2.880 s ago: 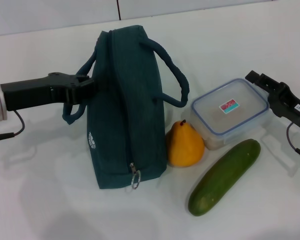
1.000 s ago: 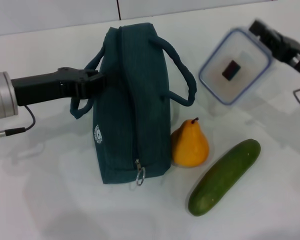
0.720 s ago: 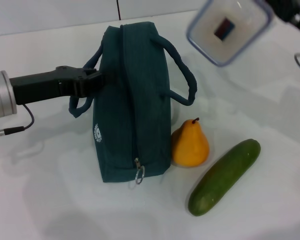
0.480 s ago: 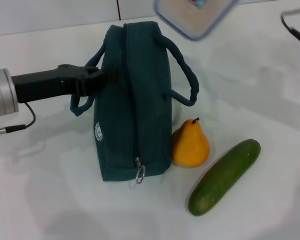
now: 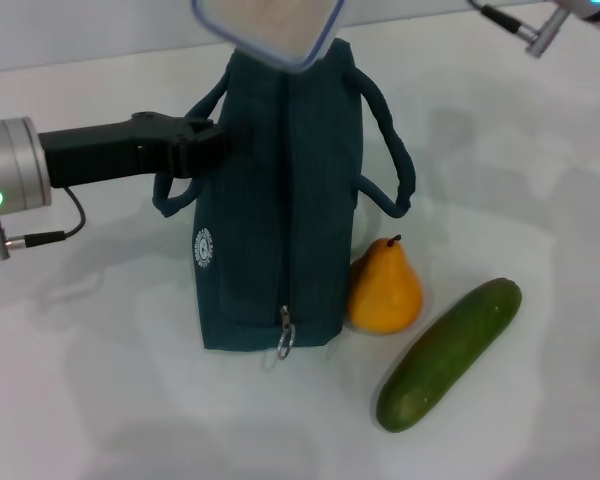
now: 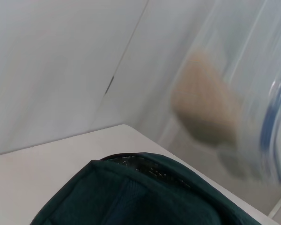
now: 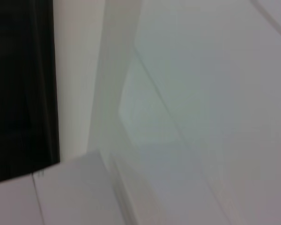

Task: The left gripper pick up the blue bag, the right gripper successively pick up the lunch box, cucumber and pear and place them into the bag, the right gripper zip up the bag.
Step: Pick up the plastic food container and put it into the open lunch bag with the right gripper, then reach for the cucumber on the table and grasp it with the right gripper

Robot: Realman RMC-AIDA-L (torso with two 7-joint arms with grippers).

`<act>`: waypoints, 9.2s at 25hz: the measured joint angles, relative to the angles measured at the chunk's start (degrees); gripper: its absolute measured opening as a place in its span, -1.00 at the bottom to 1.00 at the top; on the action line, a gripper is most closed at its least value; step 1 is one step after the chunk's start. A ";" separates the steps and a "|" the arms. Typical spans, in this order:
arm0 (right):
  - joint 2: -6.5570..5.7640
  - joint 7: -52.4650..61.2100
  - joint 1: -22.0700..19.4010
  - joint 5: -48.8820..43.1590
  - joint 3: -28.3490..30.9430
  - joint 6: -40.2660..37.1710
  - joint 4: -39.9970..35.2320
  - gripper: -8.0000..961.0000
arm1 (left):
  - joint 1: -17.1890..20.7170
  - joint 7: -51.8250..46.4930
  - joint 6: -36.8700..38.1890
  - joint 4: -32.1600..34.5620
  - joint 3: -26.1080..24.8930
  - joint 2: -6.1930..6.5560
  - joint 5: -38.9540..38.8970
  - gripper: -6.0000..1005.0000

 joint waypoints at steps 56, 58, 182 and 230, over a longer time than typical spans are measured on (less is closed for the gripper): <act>1.15 -5.01 -10.57 -18.55 -2.25 8.24 -4.08 -0.68 | -0.18 -0.43 -0.04 -0.09 -0.25 0.22 -0.19 -0.90; 1.17 -5.08 -10.46 -18.61 -4.74 9.42 -4.18 -0.68 | -0.19 -0.39 -0.04 -0.09 -0.49 0.19 -0.18 -0.90; 1.80 18.46 7.72 -80.14 -41.70 -16.80 -44.81 0.46 | 2.39 3.71 -4.70 -4.67 -2.31 0.52 -1.58 -0.89; 2.16 15.91 4.97 -85.39 -55.64 -9.76 -46.39 0.45 | 4.40 3.88 -7.51 -6.15 -5.22 0.40 -1.70 -0.88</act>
